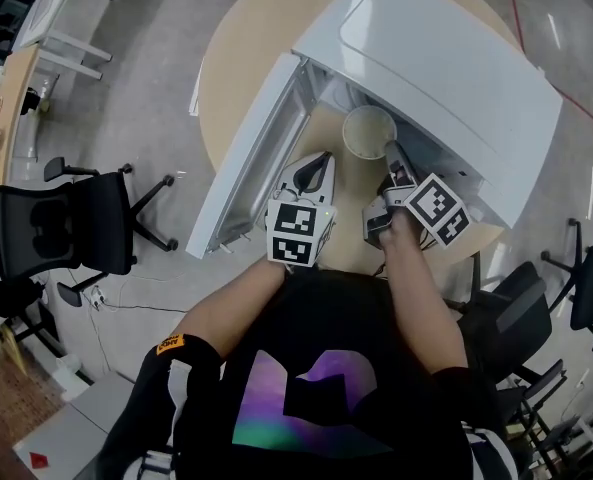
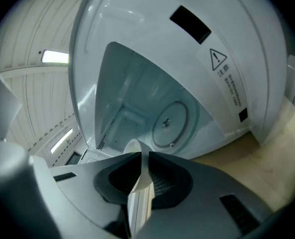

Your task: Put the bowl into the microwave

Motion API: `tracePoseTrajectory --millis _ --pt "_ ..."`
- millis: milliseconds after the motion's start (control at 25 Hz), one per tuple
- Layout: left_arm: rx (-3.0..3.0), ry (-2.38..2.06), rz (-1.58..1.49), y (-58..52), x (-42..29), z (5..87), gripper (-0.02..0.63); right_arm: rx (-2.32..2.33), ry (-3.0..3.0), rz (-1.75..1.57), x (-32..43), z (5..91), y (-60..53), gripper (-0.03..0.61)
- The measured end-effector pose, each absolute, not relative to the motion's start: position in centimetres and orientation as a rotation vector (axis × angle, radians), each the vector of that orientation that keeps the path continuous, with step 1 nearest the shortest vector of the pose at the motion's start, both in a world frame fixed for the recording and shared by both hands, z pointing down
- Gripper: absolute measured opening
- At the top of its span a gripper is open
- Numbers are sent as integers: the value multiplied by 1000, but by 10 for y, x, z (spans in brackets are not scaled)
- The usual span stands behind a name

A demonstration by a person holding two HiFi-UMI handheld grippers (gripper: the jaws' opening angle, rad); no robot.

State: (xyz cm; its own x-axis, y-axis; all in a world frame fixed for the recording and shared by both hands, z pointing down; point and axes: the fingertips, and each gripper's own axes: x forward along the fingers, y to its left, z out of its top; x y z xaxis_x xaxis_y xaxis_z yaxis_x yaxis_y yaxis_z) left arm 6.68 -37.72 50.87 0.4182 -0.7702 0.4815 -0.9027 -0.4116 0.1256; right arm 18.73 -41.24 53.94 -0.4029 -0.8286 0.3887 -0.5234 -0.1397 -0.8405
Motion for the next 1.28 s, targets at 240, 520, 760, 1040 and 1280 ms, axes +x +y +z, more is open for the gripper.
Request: tracePoseTrajectory --millis 240,520,760,1040,1280 --pt "2307 -1419 520 -387 74 516 46 -1548 1765 -1535 195 547 -423 55" --pt "2307 -1414 543 -407 77 521 46 -1574 1681 -1502 200 553 -435 55" --pt "2318 -1399 576 -422 80 524 46 -1587 1599 -1472 207 558 -447 55" --pt "2319 -1393 560 -438 83 521 46 -1591 1523 -1458 213 564 -461 55" --pt "2315 -1392 565 -447 83 522 46 -1625 1475 -1455 213 575 -469 55"
